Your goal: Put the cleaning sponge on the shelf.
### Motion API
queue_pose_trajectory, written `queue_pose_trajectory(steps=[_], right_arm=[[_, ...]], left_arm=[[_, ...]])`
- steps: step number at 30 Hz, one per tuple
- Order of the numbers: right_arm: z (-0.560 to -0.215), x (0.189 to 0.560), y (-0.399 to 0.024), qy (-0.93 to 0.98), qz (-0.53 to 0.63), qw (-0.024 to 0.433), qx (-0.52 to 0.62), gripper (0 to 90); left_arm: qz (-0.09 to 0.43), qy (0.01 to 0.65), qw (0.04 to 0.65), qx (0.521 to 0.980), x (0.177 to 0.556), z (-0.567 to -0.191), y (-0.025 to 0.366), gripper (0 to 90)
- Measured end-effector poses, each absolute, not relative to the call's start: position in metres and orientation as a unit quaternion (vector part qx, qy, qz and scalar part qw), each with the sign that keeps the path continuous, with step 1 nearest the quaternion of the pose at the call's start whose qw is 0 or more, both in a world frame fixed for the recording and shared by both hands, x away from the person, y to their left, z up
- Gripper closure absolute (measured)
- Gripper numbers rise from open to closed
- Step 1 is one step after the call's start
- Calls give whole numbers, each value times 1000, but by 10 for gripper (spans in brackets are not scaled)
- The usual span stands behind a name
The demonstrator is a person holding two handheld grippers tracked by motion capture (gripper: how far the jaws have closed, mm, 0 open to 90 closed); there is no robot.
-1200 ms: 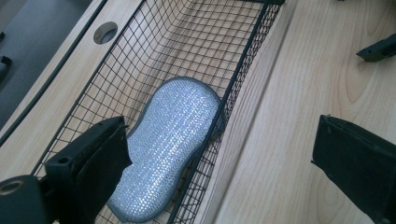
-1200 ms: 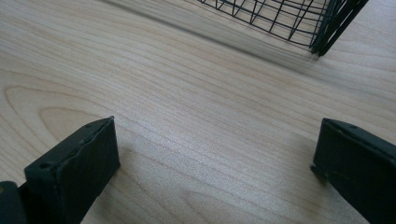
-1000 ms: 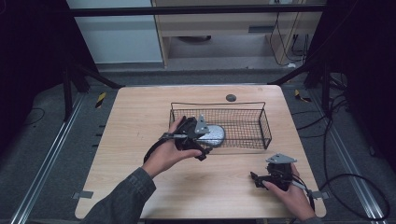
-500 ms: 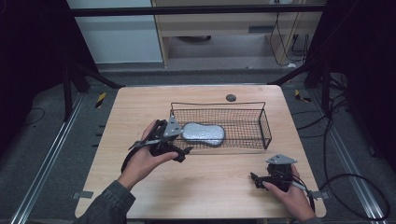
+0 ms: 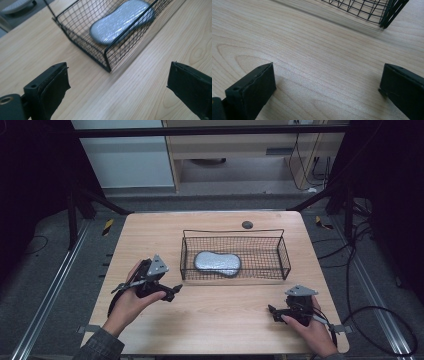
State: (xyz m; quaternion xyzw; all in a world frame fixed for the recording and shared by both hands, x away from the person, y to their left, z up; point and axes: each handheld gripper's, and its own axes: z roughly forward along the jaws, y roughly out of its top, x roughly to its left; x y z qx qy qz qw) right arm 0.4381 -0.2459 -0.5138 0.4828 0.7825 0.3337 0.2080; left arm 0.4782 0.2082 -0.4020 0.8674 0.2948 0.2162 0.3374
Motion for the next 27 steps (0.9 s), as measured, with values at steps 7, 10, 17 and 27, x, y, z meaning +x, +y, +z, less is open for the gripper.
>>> queue_pose_trajectory(steps=[7,10,17,27], right_arm=[[-514,438,-246,783,334,208,483,3],[-514,438,-246,782,334,208,483,3],[-514,438,-246,783,334,208,483,3],[-514,438,-246,782,334,208,483,3]], left_arm=[[212,317,329,864,482,-414,228,29],[211,326,321,864,485,-421,236,29],[204,348,307,862,496,-437,253,29],[194,385,286,856,506,-462,274,32]])
